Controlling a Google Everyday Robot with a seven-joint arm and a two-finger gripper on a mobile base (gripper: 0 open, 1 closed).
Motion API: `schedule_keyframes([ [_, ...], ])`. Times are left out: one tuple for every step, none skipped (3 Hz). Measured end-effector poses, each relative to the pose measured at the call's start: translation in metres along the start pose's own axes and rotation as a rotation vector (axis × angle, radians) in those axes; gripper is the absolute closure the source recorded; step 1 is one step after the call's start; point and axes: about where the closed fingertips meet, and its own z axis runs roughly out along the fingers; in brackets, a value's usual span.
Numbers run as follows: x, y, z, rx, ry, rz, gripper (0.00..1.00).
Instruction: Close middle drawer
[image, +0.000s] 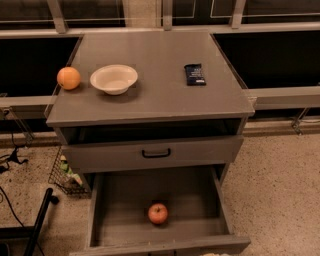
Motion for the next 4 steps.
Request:
schedule_keyframes([
  [-0.007,-0.012,0.016,0.004,-0.013,-0.001,1.00],
  [-0.019,-0.024,0.028,0.010,-0.029,-0.011,1.00],
  [-0.036,-0.038,0.039,0.019,-0.053,-0.026,1.00],
  [-0.076,-0.064,0.059,0.033,-0.104,-0.065,1.00],
])
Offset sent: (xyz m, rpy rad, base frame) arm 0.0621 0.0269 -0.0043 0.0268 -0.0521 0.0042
